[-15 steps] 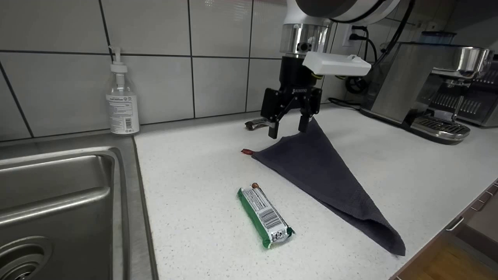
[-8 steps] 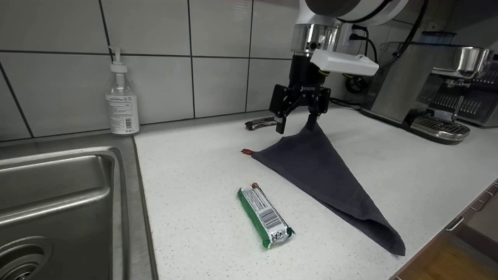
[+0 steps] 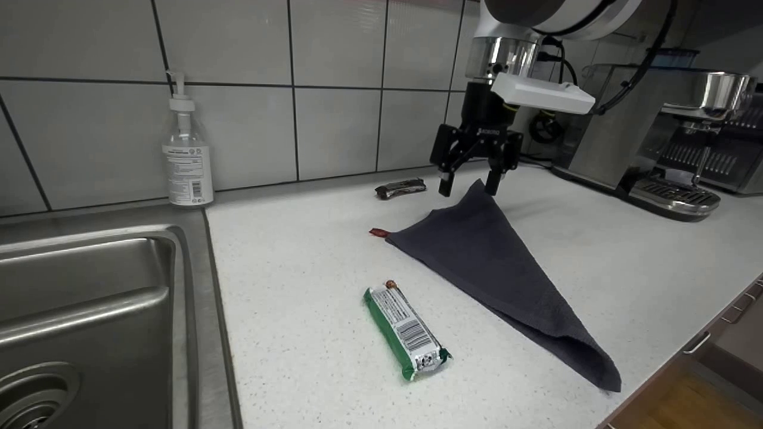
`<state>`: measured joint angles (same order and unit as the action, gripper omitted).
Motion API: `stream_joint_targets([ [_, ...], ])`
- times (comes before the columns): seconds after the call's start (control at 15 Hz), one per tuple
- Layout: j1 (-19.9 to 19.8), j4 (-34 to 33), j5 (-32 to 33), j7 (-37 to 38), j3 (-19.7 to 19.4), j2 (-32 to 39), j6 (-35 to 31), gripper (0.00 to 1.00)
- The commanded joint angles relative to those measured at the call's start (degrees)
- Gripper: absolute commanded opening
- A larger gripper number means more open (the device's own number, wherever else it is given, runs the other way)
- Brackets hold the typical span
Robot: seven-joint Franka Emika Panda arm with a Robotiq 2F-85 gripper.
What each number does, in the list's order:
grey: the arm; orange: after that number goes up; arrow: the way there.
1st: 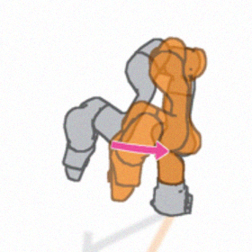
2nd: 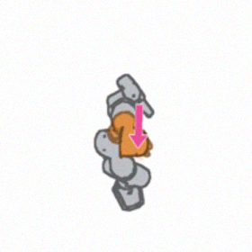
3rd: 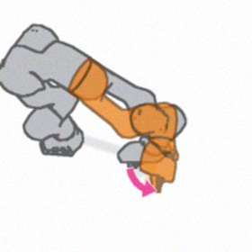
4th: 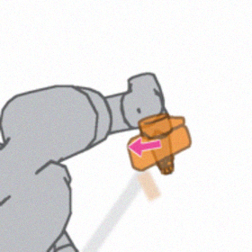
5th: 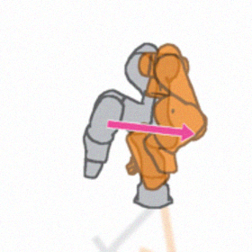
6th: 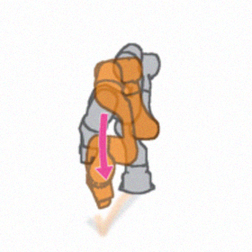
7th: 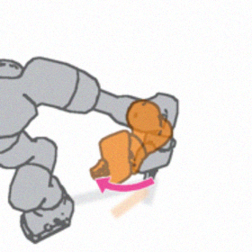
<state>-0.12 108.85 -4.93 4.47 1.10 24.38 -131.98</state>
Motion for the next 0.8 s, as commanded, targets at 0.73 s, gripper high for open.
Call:
stream_joint_targets([
  [0.73, -2.3, -0.1, -3.0, 0.1, -2.4, 0.2, 0.0, 1.00],
])
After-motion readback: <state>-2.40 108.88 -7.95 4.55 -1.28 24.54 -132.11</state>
